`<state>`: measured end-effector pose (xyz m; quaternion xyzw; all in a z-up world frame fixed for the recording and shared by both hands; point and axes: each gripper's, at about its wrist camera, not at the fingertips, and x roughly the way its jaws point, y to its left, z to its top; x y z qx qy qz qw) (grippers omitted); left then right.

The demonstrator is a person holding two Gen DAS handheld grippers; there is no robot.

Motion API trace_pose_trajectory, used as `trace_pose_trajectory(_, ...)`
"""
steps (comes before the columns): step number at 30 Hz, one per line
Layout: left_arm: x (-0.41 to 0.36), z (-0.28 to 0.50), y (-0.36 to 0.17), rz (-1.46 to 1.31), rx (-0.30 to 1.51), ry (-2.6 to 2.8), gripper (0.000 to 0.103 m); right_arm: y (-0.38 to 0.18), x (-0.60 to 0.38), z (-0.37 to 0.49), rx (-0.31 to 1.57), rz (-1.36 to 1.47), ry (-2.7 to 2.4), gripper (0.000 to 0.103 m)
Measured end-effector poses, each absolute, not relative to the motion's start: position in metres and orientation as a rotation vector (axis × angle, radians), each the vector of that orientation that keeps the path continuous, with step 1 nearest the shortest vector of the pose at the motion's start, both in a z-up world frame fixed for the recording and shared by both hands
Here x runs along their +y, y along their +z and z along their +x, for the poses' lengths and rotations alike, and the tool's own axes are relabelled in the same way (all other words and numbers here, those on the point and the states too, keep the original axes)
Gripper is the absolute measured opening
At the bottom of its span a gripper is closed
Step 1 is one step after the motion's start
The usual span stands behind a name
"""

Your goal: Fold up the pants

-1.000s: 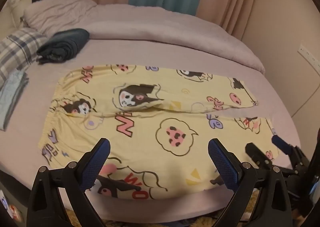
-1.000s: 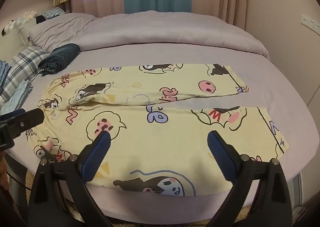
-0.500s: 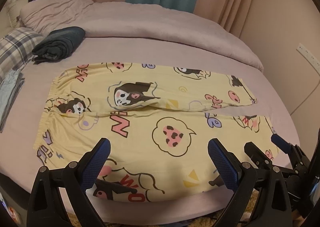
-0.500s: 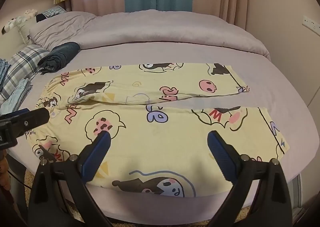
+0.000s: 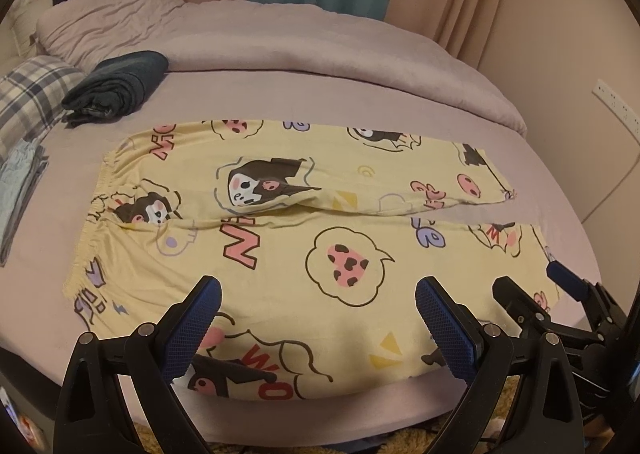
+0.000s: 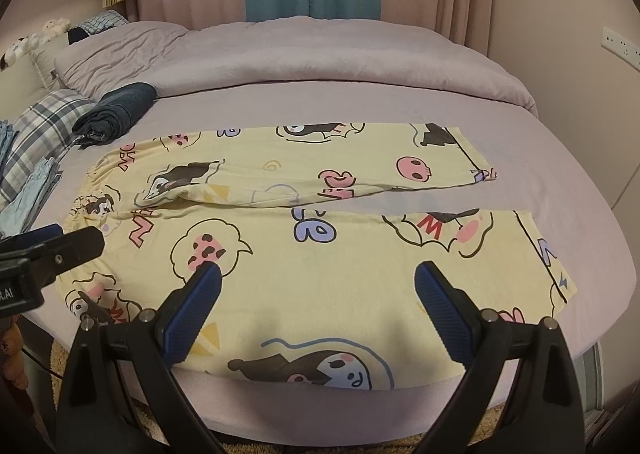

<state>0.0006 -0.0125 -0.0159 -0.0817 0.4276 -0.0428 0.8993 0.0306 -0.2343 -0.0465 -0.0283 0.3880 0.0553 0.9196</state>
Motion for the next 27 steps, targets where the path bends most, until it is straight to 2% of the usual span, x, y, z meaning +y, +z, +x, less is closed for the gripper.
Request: trace_pose_trajectory(27, -0.016, 0.000, -0.023, -0.151, 0.932, -0.075, 0.098, -0.051, -0.257, 0.032, 0.835, 0.028, 0.093, 0.098)
